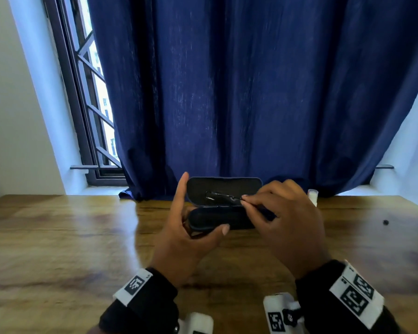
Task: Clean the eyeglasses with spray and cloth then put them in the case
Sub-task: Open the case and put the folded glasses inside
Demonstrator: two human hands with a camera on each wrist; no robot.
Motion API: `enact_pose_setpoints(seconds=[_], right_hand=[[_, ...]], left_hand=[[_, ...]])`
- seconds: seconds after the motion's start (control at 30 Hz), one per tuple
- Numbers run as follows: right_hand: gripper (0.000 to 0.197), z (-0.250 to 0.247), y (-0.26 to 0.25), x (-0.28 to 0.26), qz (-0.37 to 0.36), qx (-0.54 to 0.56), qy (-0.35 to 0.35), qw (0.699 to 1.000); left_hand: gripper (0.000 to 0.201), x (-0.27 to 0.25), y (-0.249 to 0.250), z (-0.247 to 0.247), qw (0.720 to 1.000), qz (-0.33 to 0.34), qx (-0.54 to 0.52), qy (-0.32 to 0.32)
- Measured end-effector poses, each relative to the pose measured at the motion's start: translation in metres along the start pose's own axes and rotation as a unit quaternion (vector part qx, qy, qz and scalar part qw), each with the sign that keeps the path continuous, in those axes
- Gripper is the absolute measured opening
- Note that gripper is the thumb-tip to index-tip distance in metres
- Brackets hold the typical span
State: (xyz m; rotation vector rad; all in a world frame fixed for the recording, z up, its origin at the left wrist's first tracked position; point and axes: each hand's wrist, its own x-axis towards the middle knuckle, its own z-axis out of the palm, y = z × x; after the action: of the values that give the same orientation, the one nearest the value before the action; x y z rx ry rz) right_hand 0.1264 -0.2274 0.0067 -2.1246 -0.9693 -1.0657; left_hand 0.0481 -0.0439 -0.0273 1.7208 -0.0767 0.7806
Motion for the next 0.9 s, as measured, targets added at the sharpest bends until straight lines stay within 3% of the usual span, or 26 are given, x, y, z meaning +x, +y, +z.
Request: enact_pose_setpoints(seconds=[0.5, 0.77, 0.9], right_hand=[[0.025, 0.0035, -0.0005, 0.0012, -0.068, -0.007, -0.130, 0.989], [0.029, 0.0035, 0.0001, 0.0009, -0.072, -0.004, -0.139, 0.988], [0.036, 0.0019, 0.0028, 0.0025, -0.040, 0.027, -0.105, 0.993]], left_hand=[[0.113, -0.0015, 0.0068, 0.0010, 0.999, -0.012, -0.031, -0.007], [0.110, -0.0013, 0.0070, -0.0006, 0.998, -0.026, -0.049, -0.006], [0.107, -0.0013, 0.0089, -0.0011, 0.997, -0.039, -0.062, 0.000]])
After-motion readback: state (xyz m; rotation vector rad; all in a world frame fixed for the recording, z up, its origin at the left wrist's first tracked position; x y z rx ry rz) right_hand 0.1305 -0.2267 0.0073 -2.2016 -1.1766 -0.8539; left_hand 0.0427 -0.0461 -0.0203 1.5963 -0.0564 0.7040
